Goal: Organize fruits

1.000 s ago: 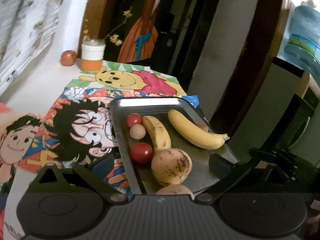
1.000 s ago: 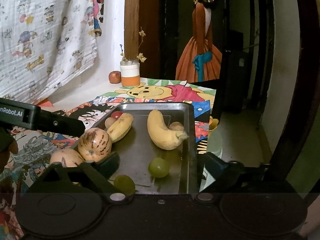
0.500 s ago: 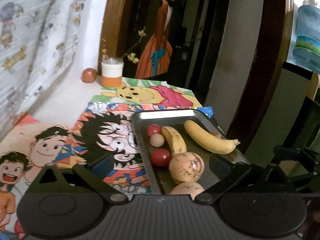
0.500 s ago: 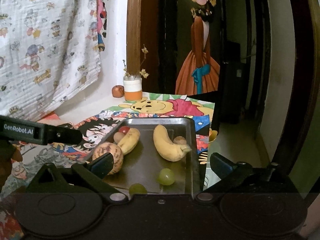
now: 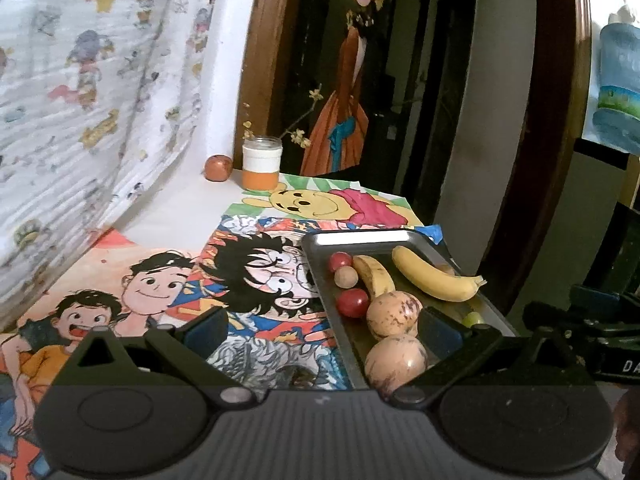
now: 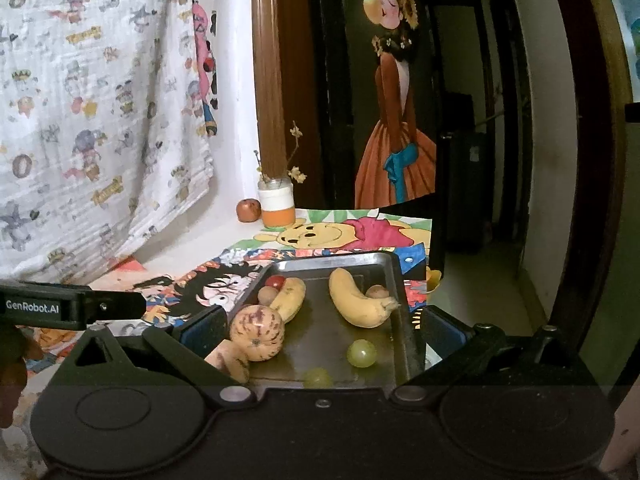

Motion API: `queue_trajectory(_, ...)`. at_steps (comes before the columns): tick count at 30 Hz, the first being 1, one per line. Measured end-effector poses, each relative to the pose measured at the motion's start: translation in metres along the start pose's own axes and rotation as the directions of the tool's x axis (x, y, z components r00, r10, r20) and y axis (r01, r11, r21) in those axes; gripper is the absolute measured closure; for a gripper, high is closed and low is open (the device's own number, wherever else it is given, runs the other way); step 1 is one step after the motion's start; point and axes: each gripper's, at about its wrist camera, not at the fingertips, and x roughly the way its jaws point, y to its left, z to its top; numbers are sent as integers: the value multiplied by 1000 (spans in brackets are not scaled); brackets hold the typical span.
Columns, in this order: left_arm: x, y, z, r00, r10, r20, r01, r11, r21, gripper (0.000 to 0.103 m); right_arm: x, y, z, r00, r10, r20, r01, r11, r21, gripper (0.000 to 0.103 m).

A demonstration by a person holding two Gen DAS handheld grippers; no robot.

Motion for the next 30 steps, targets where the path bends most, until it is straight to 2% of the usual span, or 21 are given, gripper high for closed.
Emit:
queue_trajectory(20,-41,21,-21,998,11,56,-9,999,-40,0,-30,24,-10,1000,8,22,-8,1000,10,1)
queue_trajectory(30,-49,22,-36,998,13,63,-11,1000,-28,0,-41,30,-24,999,-24,36,23,999,26,1)
